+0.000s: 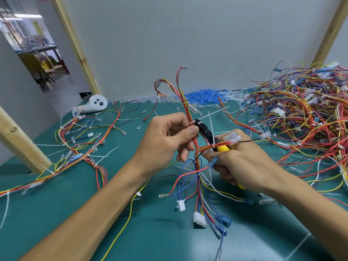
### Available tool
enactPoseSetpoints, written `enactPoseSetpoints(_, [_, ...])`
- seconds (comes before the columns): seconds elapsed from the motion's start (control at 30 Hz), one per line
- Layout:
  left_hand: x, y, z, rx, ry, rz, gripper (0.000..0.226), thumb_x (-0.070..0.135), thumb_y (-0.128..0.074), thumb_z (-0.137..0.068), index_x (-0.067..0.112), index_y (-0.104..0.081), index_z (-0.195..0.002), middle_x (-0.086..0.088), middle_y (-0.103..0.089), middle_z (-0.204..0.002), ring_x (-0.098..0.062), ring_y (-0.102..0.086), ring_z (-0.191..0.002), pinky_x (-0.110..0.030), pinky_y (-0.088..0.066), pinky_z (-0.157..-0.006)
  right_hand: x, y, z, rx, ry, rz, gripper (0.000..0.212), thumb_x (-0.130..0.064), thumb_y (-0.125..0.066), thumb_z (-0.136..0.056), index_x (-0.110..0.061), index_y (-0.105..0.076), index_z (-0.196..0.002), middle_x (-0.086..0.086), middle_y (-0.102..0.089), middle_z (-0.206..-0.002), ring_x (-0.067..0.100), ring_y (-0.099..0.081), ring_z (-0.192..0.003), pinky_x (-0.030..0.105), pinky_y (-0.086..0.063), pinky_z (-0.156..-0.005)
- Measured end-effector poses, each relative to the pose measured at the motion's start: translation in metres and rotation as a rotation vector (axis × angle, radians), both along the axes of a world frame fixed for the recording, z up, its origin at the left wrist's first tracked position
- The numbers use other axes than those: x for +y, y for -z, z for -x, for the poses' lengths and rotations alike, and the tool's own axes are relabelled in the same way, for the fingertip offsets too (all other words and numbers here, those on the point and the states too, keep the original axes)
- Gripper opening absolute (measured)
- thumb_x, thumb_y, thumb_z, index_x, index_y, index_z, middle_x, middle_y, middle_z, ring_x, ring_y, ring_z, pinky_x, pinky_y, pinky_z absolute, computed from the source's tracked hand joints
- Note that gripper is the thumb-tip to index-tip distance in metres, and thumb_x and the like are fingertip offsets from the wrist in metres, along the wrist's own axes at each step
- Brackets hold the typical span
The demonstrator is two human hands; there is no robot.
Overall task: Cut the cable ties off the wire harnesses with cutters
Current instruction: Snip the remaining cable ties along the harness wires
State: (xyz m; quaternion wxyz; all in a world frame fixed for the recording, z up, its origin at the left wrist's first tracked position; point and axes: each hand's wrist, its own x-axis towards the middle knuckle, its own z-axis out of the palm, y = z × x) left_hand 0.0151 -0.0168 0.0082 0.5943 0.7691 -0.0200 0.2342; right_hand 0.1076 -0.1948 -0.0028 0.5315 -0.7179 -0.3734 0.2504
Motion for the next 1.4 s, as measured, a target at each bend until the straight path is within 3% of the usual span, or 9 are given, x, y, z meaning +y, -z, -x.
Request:
enactPoseSetpoints(0.37, [0.002, -0.002, 0.003, -0.032, 0.039, 0.046, 0.024, 0.010, -0.064, -0.093, -0.001, -0.053, -0.074, -0.011, -0.058, -0.059, -0.023, -0.045, -0.044, -0.025, -0.039, -0.040, 0.005, -0.004, 0.011, 0.237, 0.000, -0.034, 0.048, -0.009, -0.061, -0.103, -0.020, -0.042, -0.060, -0.002, -0.031, -0.051, 0.016, -0.022, -0.047, 0.028, -0.018, -0.050])
enactPoseSetpoints(0.5, [0.006, -0.001, 0.004, -0.047, 0.055, 0.093, 0.024, 0.009, -0.065, -0.091, 0.001, -0.056, -0.070, -0.011, -0.058, -0.059, -0.023, -0.045, -0.041, -0.023, -0.038, -0.039, 0.000, -0.010, -0.003, 0.334, 0.097, -0.122, 0.042, -0.008, -0.062, -0.098, -0.013, -0.052, -0.058, 0.007, -0.033, -0.055, 0.017, -0.029, -0.046, 0.031, -0.026, -0.049])
enactPoseSetpoints(0.57, [0.006, -0.001, 0.003, -0.064, 0.052, 0.140, 0.023, 0.009, -0.065, -0.091, 0.008, -0.061, -0.068, -0.011, -0.058, -0.059, -0.021, -0.046, -0.039, -0.022, -0.038, -0.038, -0.002, -0.012, -0.010, 0.290, 0.145, -0.150, 0.029, -0.011, -0.069, -0.090, -0.008, -0.057, -0.064, 0.009, -0.035, -0.059, 0.018, -0.031, -0.046, 0.031, -0.026, -0.050])
enactPoseSetpoints(0.63, [0.007, 0.000, 0.001, -0.071, 0.034, 0.193, 0.023, 0.011, -0.065, -0.090, 0.012, -0.062, -0.068, -0.011, -0.058, -0.058, -0.020, -0.045, -0.039, -0.022, -0.037, -0.038, -0.002, -0.008, -0.013, 0.175, 0.174, -0.125, 0.033, -0.021, -0.075, -0.086, -0.001, -0.055, -0.070, 0.012, -0.039, -0.057, 0.019, -0.035, -0.046, 0.031, -0.029, -0.049])
enactPoseSetpoints(0.77, [0.009, 0.000, -0.001, -0.080, -0.044, 0.252, 0.020, 0.016, -0.064, -0.091, 0.010, -0.058, -0.073, -0.008, -0.056, -0.060, -0.020, -0.045, -0.040, -0.025, -0.036, -0.038, 0.000, -0.003, -0.015, -0.284, 0.195, 0.015, 0.033, -0.025, -0.073, -0.095, 0.000, -0.060, -0.077, 0.019, -0.059, -0.061, 0.035, -0.051, -0.053, 0.044, -0.050, -0.057])
enactPoseSetpoints(0.97, [0.011, -0.010, 0.002, -0.026, -0.095, 0.280, 0.015, 0.030, -0.053, -0.095, 0.016, -0.053, -0.090, -0.012, -0.068, -0.085, -0.020, -0.057, -0.060, -0.034, -0.043, -0.057, -0.005, -0.015, -0.009, -0.099, 0.011, -0.004, 0.022, -0.015, -0.073, -0.096, -0.008, -0.063, -0.077, 0.004, -0.057, -0.065, 0.013, -0.054, -0.055, 0.018, -0.044, -0.053])
enactPoseSetpoints(1.1, [0.007, -0.014, 0.006, -0.042, 0.054, 0.360, 0.010, 0.022, -0.056, -0.092, 0.016, -0.048, -0.093, -0.007, -0.070, -0.082, -0.021, -0.060, -0.076, -0.025, -0.048, -0.069, -0.005, -0.018, -0.008, -0.016, -0.035, -0.023, 0.024, -0.009, -0.069, -0.098, 0.002, -0.058, -0.080, 0.009, -0.050, -0.066, 0.020, -0.048, -0.059, 0.023, -0.042, -0.054])
enactPoseSetpoints(1.2, [0.005, -0.015, 0.006, -0.072, 0.125, 0.407, 0.015, 0.012, -0.057, -0.091, 0.014, -0.044, -0.099, 0.001, -0.060, -0.071, -0.018, -0.058, -0.066, -0.025, -0.049, -0.066, -0.008, -0.019, -0.008, -0.013, -0.075, -0.051, 0.031, -0.009, -0.068, -0.098, 0.013, -0.053, -0.083, 0.019, -0.046, -0.064, 0.020, -0.044, -0.058, 0.022, -0.040, -0.047])
enactPoseSetpoints(1.4, [0.001, -0.014, 0.004, -0.114, 0.171, 0.399, 0.035, 0.007, -0.067, -0.086, 0.012, -0.041, -0.109, -0.001, -0.053, -0.068, -0.012, -0.057, -0.054, -0.023, -0.042, -0.056, -0.013, -0.026, -0.010, -0.184, -0.243, 0.035, 0.029, -0.021, -0.073, -0.095, -0.002, -0.061, -0.077, 0.024, -0.055, -0.068, 0.020, -0.047, -0.061, 0.034, -0.039, -0.058])
